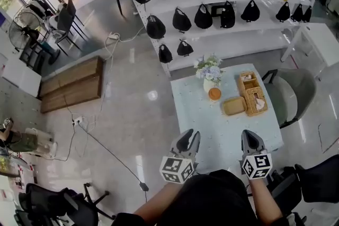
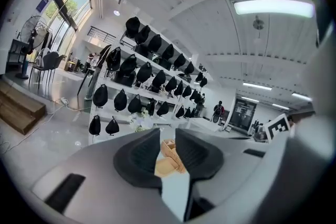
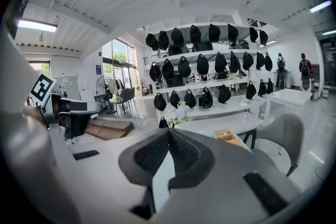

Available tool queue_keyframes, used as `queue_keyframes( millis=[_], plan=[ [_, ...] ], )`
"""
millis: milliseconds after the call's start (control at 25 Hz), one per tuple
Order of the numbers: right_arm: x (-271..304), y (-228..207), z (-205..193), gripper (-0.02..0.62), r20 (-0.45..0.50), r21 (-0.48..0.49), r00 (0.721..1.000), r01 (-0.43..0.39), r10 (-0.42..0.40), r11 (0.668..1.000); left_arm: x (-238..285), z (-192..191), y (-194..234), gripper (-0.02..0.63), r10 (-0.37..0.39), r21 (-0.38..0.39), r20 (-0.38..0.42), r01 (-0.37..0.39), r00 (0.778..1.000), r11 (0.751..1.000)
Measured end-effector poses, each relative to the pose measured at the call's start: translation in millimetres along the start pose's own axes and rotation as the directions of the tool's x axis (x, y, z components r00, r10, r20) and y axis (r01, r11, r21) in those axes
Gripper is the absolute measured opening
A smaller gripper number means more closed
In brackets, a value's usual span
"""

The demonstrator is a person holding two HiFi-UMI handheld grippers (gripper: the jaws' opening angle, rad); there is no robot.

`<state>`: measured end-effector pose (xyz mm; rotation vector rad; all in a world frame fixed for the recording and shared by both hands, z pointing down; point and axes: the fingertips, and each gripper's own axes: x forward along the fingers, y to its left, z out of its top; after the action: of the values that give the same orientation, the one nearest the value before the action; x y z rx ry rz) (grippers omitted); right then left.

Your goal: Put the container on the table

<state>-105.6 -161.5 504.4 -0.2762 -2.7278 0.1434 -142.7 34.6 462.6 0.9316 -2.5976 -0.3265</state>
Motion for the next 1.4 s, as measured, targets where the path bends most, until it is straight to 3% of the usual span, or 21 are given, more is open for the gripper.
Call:
queue_keyframes(
  millis=[240, 640, 960, 1400],
  plan=[
    [3, 58, 24, -0.002, 0.039, -0.027, 0.999, 0.033, -0.032, 0.999, -45, 28, 42, 0.031, -0.035, 0.034, 0.049, 0.033, 0.998, 0.999],
    [10, 122, 42, -0.002, 0.098, -0.032, 0.991, 0.098, -0.095, 0.995, -84, 51, 93, 0.019, -0.069, 0.134, 0.063, 0.06, 0.996, 0.989],
    [14, 146, 42, -0.002, 0.097, -0.061, 0.99, 0.109, -0.103, 0.992, -97, 51, 120, 0.018, -0.029, 0.146, 0.054, 0.021, 0.998, 0.989],
    [14, 145, 43, -0.002, 0.087, -0.072, 0.987, 0.142, -0.136, 0.987, -91, 56, 118, 0.018, -0.053, 0.161, 0.063, 0.043, 0.997, 0.986]
  ],
)
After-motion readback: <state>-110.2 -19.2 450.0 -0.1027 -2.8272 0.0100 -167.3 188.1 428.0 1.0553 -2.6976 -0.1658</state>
